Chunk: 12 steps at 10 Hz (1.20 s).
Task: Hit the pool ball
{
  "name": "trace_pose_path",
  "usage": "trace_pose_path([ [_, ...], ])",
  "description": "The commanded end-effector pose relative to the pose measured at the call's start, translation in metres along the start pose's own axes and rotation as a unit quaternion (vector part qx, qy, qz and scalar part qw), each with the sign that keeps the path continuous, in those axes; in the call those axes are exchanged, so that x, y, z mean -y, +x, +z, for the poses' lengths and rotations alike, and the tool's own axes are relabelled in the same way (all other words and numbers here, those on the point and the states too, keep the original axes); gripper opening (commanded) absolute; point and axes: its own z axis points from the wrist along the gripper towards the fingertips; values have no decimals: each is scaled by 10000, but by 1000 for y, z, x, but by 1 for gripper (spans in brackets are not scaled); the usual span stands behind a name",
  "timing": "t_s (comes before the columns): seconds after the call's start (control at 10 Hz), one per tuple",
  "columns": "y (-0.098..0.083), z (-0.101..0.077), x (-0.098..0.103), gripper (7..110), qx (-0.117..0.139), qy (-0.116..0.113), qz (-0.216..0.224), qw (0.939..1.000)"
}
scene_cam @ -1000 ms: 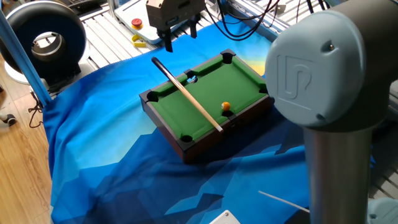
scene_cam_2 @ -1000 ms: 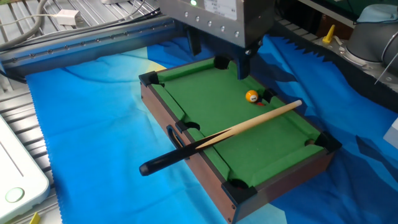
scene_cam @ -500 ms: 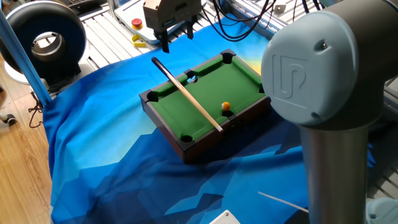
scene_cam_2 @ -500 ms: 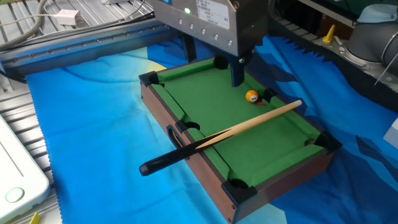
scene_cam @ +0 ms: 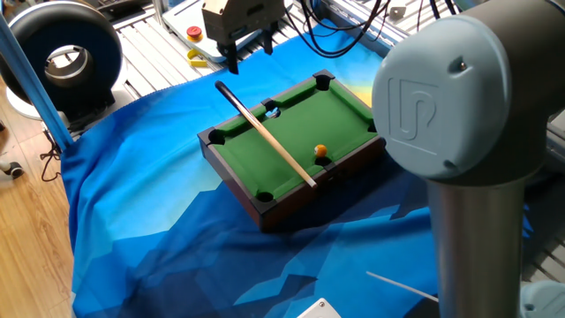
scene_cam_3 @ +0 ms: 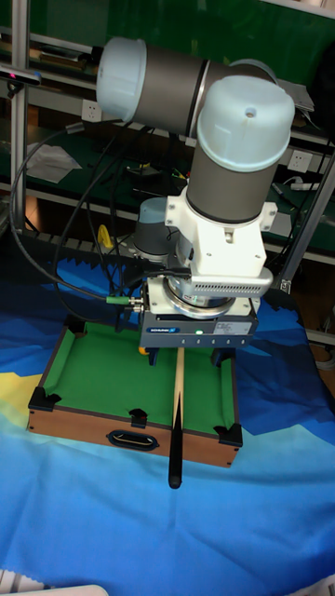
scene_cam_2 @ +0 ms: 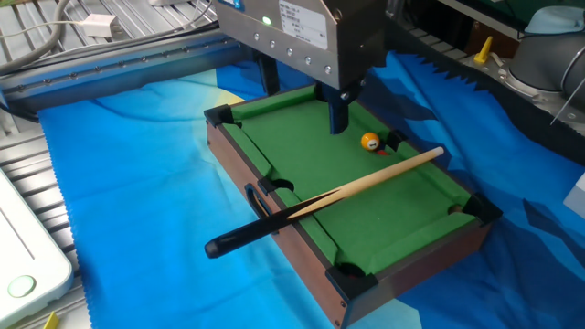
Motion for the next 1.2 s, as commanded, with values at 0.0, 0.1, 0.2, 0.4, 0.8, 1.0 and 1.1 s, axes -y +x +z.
trace_pose_path([
  [0.0, -5, -1, 3, 66, 116, 39, 41, 9999],
  [0.1, -5, -2, 2, 66, 124, 33, 40, 9999],
  [0.2, -6, -2, 1, 66, 134, 11, 36, 9999],
  [0.4, -4, -2, 2, 66, 102, 23, 46, 9999],
  [0.8, -2, -2, 4, 66, 78, 35, 57, 9999],
  [1.0, -2, -1, 5, 66, 77, 42, 50, 9999],
  [1.1, -3, -1, 5, 66, 77, 42, 50, 9999],
])
